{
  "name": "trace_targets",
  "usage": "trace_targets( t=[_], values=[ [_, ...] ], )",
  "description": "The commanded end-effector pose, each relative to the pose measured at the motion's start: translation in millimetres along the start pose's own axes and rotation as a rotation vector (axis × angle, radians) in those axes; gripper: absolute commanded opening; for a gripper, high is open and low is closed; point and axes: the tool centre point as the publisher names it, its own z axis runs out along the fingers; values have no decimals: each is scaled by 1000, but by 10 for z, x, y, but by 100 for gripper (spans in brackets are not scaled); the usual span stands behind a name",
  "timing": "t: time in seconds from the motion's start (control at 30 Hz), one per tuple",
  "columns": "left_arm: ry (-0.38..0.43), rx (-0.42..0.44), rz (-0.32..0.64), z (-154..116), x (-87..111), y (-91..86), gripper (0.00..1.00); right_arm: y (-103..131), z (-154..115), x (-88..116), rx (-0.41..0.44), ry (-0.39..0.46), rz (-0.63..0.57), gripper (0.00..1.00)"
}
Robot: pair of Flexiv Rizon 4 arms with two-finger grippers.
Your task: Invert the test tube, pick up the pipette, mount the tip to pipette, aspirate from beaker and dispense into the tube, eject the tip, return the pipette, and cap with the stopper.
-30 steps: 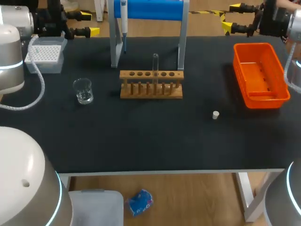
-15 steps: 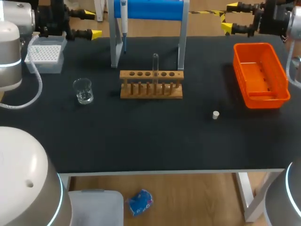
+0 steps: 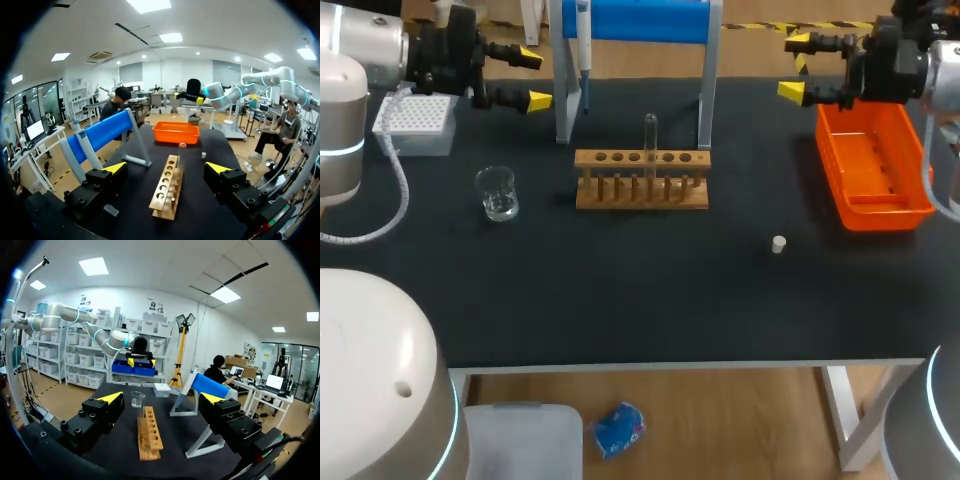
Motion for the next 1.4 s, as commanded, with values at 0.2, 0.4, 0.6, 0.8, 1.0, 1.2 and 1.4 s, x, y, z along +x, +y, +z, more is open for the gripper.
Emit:
trace_targets(
  t=[0.2, 0.4, 0.6, 0.8, 1.0, 1.2, 1.4],
  values=[
    [-2, -1, -1, -11, 9, -3, 100, 10, -5, 26, 3, -5, 0, 100],
    [12, -23, -12, 114, 157, 63, 100, -154, 163, 153, 6, 89, 56, 100],
    [12, -6, -51, 261, 362, 176, 100, -347, 386, 359, 1, 184, 106, 100],
    [10, -78, -8, 401, 490, 240, 100, -557, 660, 521, 36, 254, 124, 100],
    [-4, -104, 1, 433, 511, 255, 100, -586, 710, 549, 49, 273, 123, 100],
    [-4, -104, 1, 433, 511, 255, 100, -586, 710, 549, 49, 273, 123, 100],
    [-8, -106, 2, 459, 499, 262, 100, -617, 748, 557, 43, 280, 128, 100]
  ],
)
